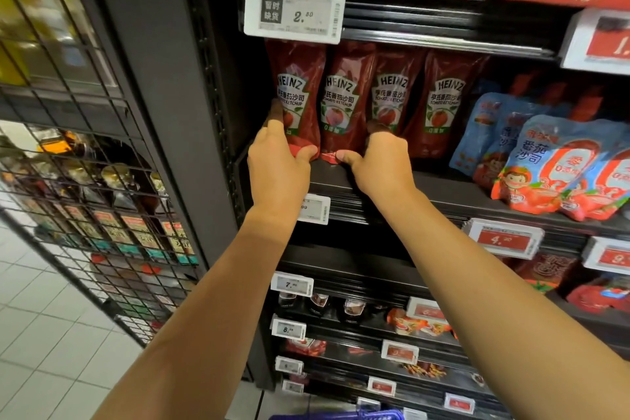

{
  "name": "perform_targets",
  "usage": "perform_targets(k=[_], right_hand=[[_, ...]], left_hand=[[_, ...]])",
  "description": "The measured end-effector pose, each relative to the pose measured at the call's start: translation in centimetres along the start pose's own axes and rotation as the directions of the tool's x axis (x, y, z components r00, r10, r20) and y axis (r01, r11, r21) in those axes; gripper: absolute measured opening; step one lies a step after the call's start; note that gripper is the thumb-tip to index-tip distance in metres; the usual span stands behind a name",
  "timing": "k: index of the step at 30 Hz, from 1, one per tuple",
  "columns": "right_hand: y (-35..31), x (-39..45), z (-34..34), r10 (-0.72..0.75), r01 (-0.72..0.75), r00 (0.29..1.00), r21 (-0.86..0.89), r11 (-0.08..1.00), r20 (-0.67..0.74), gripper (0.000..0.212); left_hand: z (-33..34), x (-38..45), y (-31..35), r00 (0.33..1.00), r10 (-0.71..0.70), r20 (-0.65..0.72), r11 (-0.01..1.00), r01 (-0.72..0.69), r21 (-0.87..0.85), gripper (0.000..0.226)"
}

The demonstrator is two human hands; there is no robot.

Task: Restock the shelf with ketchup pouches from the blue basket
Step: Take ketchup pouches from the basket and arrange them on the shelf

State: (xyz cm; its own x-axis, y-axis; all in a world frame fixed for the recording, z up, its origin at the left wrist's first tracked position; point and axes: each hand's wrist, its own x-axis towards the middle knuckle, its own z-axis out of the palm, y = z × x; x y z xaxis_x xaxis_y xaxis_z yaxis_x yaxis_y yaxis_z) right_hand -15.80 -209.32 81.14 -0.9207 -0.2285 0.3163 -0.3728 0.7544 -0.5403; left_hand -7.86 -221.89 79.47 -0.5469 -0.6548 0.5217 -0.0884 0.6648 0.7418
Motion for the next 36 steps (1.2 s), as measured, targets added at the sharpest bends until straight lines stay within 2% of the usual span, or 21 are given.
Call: perform_targets(k=[7, 10, 14, 16, 19, 23, 26, 28, 30, 32, 34, 36], right_hand=[[-0.1, -0.6, 0.2, 0.006, -0.006, 1.000, -0.011, 1.000, -0.013, 0.056], [0.4, -1.4, 0.1, 0.015, -0.012, 0.998, 0.040, 0.999, -0.068, 0.043], [1.9, -3.0, -1.0, 0.019, -0.016, 0.996, 0.027, 0.999, -0.084, 0.041], [2.4, -4.4, -1.9, 0.012, -0.006, 0.995, 0.063, 0.998, -0.094, 0.040], [3.0, -7.3, -3.0, -0.046, 0.080, 0.986, 0.218, 0.973, -0.159, 0.027], [4.6, -12.4, -3.2, -0.126, 0.183, 0.970, 0.281, 0.942, -0.210, 0.021], [7.2, -16.3, -2.7, -0.098, 0.141, 0.983, 0.295, 0.945, -0.155, 0.021], [9.7, -18.3, -1.7, -0.032, 0.043, 0.998, 0.275, 0.960, -0.047, 0.021], [12.9, -20.2, -0.4, 0.083, -0.112, 0.991, 0.300, 0.947, 0.108, 0.020], [17.0, -21.9, 1.4, 0.162, -0.229, 0.951, 0.248, 0.941, 0.265, 0.018], [21.5, -23.5, 3.5, 0.251, -0.343, 0.871, 0.155, 0.926, 0.423, 0.019], [25.8, -25.5, 5.4, 0.334, -0.463, 0.775, 0.123, 0.878, 0.536, 0.019]], left_hand=[[0.0, 0.2, -0.5, 0.999, -0.011, 0.041, 0.999, 0.013, -0.035, 0.058], [-0.7, -0.1, -1.0, 0.995, 0.025, 0.097, 1.000, -0.024, -0.017, 0.048], [-2.1, -2.0, -2.7, 0.983, 0.073, 0.166, 0.993, -0.057, -0.104, 0.057], [-2.8, -3.2, -3.6, 0.986, 0.109, 0.128, 0.982, -0.086, -0.169, 0.049], [-3.6, -5.2, -5.4, 0.979, 0.199, 0.037, 0.949, -0.183, -0.258, 0.031], [-4.2, -8.3, -8.5, 0.955, 0.297, -0.010, 0.919, -0.288, -0.270, 0.019], [-4.1, -11.0, -10.9, 0.950, 0.311, 0.037, 0.923, -0.293, -0.248, 0.017], [-3.5, -12.8, -12.7, 0.943, 0.280, 0.180, 0.947, -0.241, -0.211, 0.018], [-2.5, -14.8, -14.7, 0.901, 0.208, 0.382, 0.977, -0.176, -0.118, 0.019], [-1.5, -16.9, -16.9, 0.815, 0.067, 0.575, 0.996, -0.087, 0.006, 0.021], [-0.6, -19.3, -18.6, 0.668, -0.127, 0.733, 0.990, 0.039, 0.136, 0.018], [0.1, -22.2, -20.2, 0.518, -0.311, 0.797, 0.947, 0.099, 0.305, 0.018]])
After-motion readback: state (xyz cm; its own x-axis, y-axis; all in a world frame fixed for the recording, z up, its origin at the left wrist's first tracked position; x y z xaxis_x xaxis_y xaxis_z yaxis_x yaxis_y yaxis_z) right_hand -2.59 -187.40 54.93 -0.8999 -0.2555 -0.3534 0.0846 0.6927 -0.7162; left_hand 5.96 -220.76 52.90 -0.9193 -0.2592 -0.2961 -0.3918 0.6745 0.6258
